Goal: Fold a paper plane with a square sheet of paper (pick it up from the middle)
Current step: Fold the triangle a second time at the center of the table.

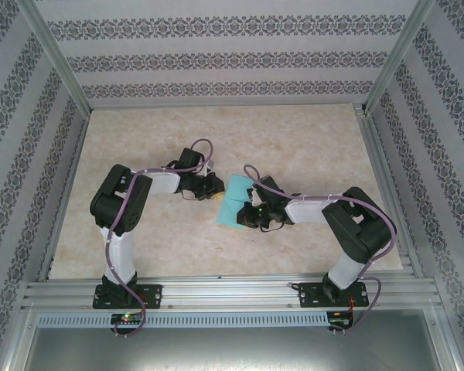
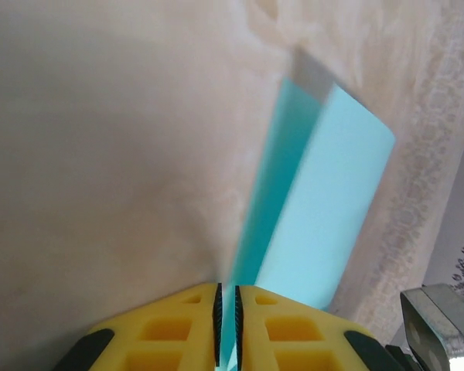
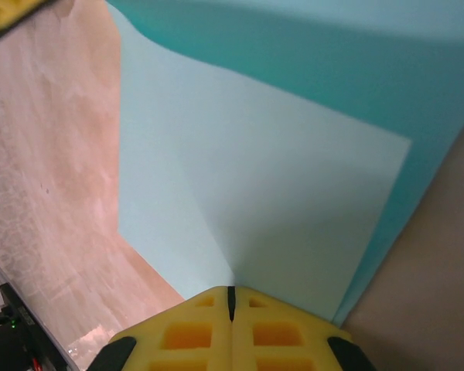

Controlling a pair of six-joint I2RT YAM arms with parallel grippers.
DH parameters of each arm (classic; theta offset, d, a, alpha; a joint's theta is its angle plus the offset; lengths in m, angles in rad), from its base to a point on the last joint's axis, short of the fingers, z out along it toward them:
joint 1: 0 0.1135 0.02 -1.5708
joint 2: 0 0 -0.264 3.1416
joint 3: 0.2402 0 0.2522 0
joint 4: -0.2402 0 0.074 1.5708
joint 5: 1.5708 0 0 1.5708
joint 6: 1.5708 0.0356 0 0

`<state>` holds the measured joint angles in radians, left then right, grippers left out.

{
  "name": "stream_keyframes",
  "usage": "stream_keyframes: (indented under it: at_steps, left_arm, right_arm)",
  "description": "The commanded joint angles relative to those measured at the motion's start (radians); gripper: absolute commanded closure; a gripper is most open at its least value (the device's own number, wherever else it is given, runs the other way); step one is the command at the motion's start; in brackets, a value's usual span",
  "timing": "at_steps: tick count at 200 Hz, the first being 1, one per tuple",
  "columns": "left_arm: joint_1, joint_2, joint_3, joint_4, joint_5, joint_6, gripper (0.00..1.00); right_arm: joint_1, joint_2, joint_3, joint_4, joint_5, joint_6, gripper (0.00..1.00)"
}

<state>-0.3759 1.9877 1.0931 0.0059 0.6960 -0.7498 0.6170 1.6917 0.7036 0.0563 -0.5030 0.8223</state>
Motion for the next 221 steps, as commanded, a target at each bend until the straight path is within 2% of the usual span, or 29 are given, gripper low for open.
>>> stream_keyframes:
  at_steps: [1, 35, 76, 125, 162, 221]
  left_arm:
    - [0.013, -0.062, 0.02, -0.081, -0.008, 0.066, 0.83]
    - [-0.034, -0.151, -0.027, -0.06, 0.042, 0.066, 0.82]
    - [-0.125, -0.095, -0.005, -0.068, 0.058, 0.082, 0.85]
    - [-0.124, 0.02, -0.003, -0.049, -0.015, 0.026, 0.89]
    - [-0.124, 0.022, -0.024, -0.077, -0.061, 0.029, 0.91]
    - [-0.124, 0.024, -0.028, -0.068, -0.045, 0.027, 0.91]
  right_arm:
    - [-0.008, 0.049, -0.023, -0.185, 0.039, -0.033, 1.0]
    - [-0.008, 0.054, 0.002, -0.2, 0.04, -0.041, 1.0]
    - [-0.01, 0.042, 0.004, -0.191, 0.04, -0.035, 1.0]
    - [-0.008, -0.008, 0.035, -0.152, -0.001, -0.001, 0.98]
    - [-0.008, -0.067, 0.064, -0.107, -0.012, 0.049, 0.94]
    - [-0.007, 0.082, 0.15, -0.121, 0.011, 0.053, 0.92]
